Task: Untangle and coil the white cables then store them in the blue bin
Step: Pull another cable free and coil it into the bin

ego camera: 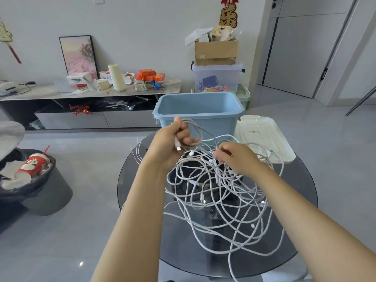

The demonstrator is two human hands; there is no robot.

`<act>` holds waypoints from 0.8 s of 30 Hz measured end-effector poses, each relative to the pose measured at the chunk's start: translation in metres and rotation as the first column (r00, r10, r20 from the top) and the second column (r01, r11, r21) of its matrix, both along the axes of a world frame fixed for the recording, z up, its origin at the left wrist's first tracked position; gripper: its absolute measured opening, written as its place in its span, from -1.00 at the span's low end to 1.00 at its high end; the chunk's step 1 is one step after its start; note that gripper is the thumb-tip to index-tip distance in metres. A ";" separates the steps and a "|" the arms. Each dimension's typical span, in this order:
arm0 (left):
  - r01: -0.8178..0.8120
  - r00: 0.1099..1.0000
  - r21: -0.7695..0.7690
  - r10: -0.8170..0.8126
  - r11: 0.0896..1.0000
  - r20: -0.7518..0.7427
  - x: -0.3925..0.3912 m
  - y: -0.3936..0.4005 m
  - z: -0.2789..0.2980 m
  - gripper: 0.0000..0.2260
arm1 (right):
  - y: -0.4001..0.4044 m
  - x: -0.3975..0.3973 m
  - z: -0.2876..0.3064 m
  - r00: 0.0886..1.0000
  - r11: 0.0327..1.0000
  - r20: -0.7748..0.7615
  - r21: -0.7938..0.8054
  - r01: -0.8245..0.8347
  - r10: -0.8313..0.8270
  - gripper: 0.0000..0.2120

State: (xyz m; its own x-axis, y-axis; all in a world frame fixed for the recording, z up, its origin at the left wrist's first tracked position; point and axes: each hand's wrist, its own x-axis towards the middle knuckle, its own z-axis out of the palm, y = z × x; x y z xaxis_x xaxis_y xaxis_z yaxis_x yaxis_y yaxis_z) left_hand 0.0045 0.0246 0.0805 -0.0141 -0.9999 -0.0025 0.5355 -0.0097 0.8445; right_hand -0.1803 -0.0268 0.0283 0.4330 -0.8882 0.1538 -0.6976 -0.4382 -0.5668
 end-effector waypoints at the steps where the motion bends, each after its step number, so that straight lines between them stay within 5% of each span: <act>1: -0.008 0.981 -0.009 0.006 1.000 -0.193 0.002 0.000 0.003 -0.66 | 0.000 -0.001 -0.001 0.998 1.000 -0.053 0.011 -0.013 0.014 -0.75; 3: -0.063 0.844 -0.037 0.034 0.997 -0.535 0.008 0.001 0.008 -0.71 | -0.001 -0.003 -0.005 0.985 0.998 -0.165 0.046 -0.040 0.047 -0.76; 5: -0.184 0.707 -0.042 0.102 0.982 -0.700 0.014 0.003 0.012 -0.84 | 0.000 -0.006 -0.007 0.970 0.992 -0.227 0.107 -0.061 0.084 -0.79; 8: -0.299 0.663 -0.065 0.158 0.952 -0.732 0.017 0.002 0.013 -0.69 | 0.003 -0.005 -0.005 0.963 0.989 -0.244 0.119 -0.087 0.114 -0.85; 10: -0.325 0.721 -0.099 0.179 0.940 -0.670 0.015 0.000 0.009 -0.67 | 0.006 0.000 -0.002 0.953 0.990 -0.271 0.076 -0.119 0.136 -0.88; 15: -0.339 0.889 -0.144 0.267 0.930 -0.371 0.005 -0.008 -0.004 -0.77 | 0.016 0.012 0.012 0.897 0.984 -0.409 0.009 -0.177 0.165 -0.84; 17: -0.330 0.942 -0.206 0.336 0.921 -0.006 0.002 -0.007 -0.011 -0.82 | 0.019 0.018 0.018 0.857 0.964 -0.486 -0.098 -0.247 0.170 -0.79; 18: -0.296 0.877 -0.265 0.371 0.918 0.305 0.001 -0.005 -0.015 -0.81 | 0.020 0.020 0.021 0.853 0.949 -0.497 -0.163 -0.270 0.157 -0.78; 20: -0.182 0.549 -0.321 0.367 0.929 0.751 -0.003 -0.002 -0.024 -0.78 | 0.019 0.022 0.025 0.884 0.921 -0.455 -0.291 -0.258 0.103 -0.75; 22: -0.131 0.380 -0.286 0.315 0.949 0.870 -0.005 0.000 -0.026 -0.76 | 0.017 0.018 0.029 0.947 0.896 -0.316 -0.401 -0.191 0.060 -0.73; 24: -0.092 0.336 -0.233 0.251 0.968 0.908 -0.005 -0.001 -0.028 -0.74 | 0.015 0.014 0.029 0.981 0.873 -0.186 -0.466 -0.140 0.058 -0.71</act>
State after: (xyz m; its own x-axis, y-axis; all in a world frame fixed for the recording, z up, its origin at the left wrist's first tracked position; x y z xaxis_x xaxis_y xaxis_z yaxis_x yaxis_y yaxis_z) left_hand -0.0006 0.0236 0.0530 0.0895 -0.9715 0.2196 -0.6107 0.1207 0.7826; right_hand -0.1663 -0.0115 0.0578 0.5700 -0.6761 0.4669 -0.6992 -0.6976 -0.1564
